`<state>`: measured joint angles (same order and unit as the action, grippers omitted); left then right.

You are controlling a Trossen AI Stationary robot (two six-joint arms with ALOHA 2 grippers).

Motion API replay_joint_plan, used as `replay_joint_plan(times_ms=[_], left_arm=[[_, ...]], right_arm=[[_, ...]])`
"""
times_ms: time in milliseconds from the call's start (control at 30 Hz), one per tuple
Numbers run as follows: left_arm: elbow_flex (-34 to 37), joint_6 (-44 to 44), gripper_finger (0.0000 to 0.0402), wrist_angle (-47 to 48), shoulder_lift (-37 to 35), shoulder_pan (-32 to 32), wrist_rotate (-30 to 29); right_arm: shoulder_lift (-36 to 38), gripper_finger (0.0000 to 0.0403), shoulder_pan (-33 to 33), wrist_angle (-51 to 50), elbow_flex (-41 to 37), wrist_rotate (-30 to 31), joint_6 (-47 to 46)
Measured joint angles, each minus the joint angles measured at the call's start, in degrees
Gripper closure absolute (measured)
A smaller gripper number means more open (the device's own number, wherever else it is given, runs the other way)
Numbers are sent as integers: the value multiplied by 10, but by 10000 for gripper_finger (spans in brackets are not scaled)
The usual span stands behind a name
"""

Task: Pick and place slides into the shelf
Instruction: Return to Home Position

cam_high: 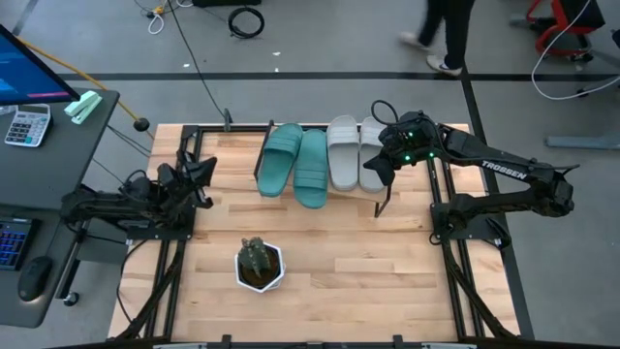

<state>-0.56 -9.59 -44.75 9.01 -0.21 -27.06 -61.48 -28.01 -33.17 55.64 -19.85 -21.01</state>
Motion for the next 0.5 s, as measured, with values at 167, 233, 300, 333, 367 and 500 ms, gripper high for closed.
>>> replay_joint_plan(times_ms=[167,233,300,333,367,500], left_arm=[[0,58,401,65,-12,0,35],[0,59,401,70,-13,0,58],[0,60,401,79,-13,0,82],[0,64,401,86,-13,0,95],[0,72,401,96,-13,0,104],[0,103,401,141,-13,0,129]], right_arm=[[0,403,0,0,0,0,2],[0,403,0,0,0,0,2],[0,403,0,0,0,0,2],[0,403,0,-1,0,0,2],[0,403,0,-2,0,0,2],[0,403,0,-6,0,-3,2]])
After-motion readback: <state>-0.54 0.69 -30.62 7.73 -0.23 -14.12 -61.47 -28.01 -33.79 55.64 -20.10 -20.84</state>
